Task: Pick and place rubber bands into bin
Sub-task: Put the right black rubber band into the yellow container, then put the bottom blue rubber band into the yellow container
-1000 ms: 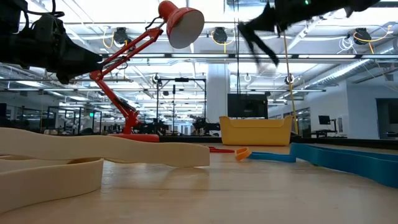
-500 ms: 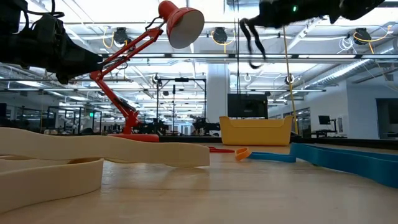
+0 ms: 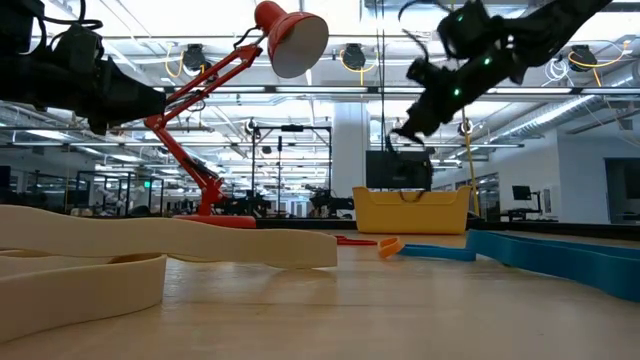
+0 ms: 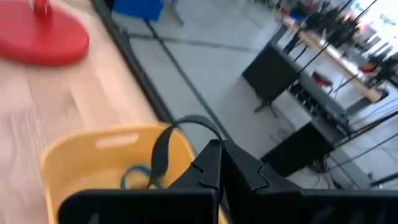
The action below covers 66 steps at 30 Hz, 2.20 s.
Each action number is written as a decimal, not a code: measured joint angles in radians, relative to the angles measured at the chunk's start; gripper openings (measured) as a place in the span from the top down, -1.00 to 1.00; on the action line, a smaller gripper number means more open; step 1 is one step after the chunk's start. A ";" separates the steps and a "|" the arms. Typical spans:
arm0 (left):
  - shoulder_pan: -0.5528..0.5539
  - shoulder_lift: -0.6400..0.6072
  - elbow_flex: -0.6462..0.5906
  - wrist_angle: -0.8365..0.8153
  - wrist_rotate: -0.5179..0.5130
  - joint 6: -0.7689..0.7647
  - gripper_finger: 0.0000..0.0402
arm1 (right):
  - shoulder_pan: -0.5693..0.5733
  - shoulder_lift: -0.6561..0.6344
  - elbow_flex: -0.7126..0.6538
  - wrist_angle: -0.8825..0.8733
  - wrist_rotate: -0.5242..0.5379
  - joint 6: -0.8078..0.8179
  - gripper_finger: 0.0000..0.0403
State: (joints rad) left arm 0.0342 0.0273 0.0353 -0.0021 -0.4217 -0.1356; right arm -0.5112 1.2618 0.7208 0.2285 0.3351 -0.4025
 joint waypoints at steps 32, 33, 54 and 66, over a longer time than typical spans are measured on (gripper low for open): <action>0.000 0.000 0.000 -0.001 -0.009 0.004 0.14 | -0.006 0.231 0.000 -0.063 0.004 0.085 0.61; 0.000 0.000 0.000 -0.001 -0.009 0.004 0.14 | -0.006 0.231 0.000 -0.061 0.025 0.084 0.55; 0.000 0.000 0.000 -0.001 -0.008 0.000 0.14 | 0.158 -0.210 0.000 -0.055 0.021 0.479 0.07; 0.000 0.000 -0.001 0.005 -0.008 0.000 0.14 | 0.340 -0.245 0.000 -0.254 -0.516 0.293 0.08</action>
State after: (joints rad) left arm 0.0341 0.0270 0.0345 0.0025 -0.4294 -0.1352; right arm -0.1707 1.0170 0.7212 -0.0253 -0.1808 -0.1098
